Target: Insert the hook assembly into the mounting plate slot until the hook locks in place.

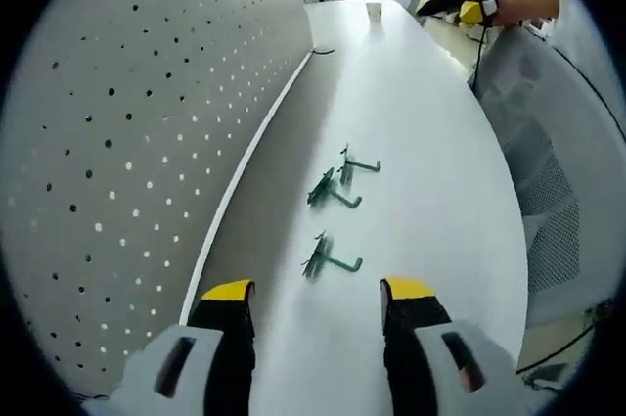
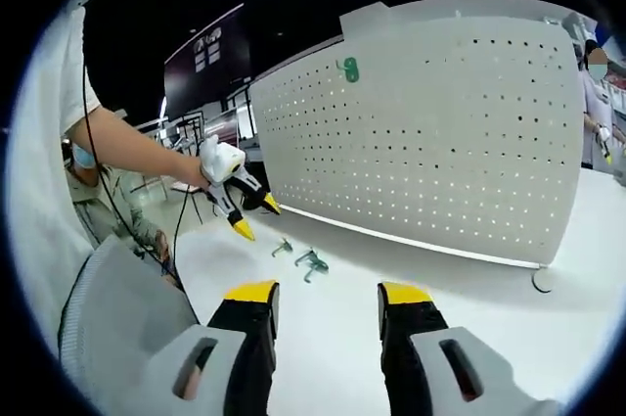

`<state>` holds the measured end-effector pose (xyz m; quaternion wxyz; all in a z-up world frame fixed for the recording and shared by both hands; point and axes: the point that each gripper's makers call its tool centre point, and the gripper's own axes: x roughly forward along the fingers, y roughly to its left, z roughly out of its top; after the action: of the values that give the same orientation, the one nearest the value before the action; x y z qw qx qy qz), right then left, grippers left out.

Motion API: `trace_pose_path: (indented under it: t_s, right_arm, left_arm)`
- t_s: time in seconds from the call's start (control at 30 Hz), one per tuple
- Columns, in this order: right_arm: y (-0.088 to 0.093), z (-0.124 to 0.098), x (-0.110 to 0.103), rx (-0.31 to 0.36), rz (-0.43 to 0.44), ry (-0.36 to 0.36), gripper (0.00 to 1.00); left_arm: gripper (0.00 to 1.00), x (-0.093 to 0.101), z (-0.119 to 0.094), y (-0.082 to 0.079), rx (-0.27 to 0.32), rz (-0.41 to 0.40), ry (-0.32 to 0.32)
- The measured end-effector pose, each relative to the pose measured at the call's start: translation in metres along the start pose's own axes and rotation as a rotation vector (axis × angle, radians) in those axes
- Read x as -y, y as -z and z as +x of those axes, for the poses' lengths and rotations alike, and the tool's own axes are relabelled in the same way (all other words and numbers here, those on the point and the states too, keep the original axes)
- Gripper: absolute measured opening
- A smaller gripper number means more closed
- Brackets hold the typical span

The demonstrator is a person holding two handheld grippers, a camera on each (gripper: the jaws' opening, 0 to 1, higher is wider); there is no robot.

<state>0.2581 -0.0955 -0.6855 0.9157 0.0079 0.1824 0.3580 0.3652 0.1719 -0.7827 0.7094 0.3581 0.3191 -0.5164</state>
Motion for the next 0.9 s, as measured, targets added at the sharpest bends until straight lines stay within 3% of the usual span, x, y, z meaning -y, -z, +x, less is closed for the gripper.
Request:
trace_pose_path:
  t_s: [0.3, 0.6, 0.9]
  right_arm:
    - [0.001, 0.0, 0.0, -0.005, 0.004, -0.005, 0.36]
    - [0.001, -0.001, 0.001, -0.003, 0.008, 0.001, 0.36]
    - [0.001, -0.003, 0.004, 0.001, 0.017, 0.009, 0.36]
  left_arm:
    - [0.38, -0.003, 0.013, -0.002, -0.036, 0.11, 0.027]
    - [0.37, -0.002, 0.023, 0.0, -0.07, 0.157, 0.059]
    - [0.27, -0.004, 0.035, 0.002, -0.099, 0.192, 0.093]
